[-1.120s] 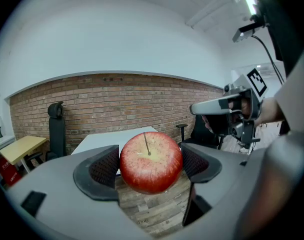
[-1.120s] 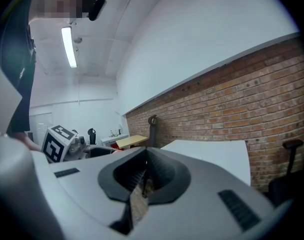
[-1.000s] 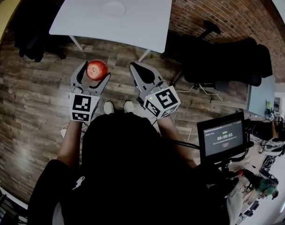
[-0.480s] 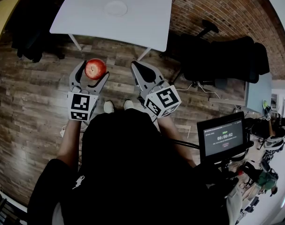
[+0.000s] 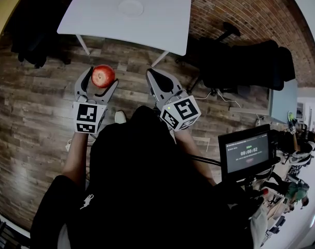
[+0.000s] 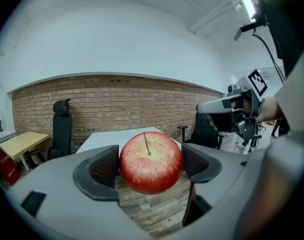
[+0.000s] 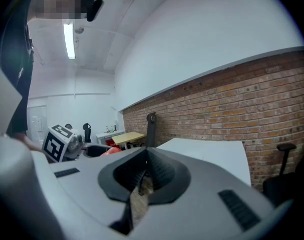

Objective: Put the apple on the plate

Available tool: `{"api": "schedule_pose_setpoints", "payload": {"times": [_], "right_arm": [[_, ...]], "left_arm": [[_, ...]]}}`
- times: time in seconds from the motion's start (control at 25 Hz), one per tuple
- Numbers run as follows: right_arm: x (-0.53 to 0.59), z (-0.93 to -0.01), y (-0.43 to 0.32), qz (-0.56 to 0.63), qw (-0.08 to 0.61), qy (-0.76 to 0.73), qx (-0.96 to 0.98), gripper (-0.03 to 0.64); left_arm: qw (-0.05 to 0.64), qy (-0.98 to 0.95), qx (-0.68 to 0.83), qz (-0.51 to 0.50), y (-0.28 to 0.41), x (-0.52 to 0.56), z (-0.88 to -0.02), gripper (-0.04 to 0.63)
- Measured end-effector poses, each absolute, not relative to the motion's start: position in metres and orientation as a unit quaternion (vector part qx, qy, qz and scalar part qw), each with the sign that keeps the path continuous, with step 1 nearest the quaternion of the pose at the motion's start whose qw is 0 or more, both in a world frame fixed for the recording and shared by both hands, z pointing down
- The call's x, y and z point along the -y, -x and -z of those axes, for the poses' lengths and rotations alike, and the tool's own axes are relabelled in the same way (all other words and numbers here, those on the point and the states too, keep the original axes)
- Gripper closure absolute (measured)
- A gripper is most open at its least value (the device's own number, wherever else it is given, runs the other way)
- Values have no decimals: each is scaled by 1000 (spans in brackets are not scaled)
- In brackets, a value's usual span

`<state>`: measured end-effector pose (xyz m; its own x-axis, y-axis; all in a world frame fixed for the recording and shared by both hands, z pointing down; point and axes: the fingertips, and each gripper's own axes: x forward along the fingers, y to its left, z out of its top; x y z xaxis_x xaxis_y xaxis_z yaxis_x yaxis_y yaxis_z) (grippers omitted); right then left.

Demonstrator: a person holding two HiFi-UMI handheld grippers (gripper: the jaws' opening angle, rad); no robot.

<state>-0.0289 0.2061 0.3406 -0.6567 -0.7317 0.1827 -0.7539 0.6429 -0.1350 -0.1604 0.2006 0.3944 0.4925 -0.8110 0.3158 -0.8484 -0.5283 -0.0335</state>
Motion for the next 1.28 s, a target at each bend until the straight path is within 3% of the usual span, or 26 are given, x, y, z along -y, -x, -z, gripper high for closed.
{"api": "schedule_pose_setpoints", "payload": {"times": [0.76, 1.28], "right_arm": [[-192, -349, 68, -98, 51, -382, 918, 614], [-107, -351, 44, -110, 46, -363, 924, 613]], "left_arm": [[67, -844, 509, -157, 202, -198, -409, 201], [64, -837, 518, -164, 174, -116, -400, 201]]}}
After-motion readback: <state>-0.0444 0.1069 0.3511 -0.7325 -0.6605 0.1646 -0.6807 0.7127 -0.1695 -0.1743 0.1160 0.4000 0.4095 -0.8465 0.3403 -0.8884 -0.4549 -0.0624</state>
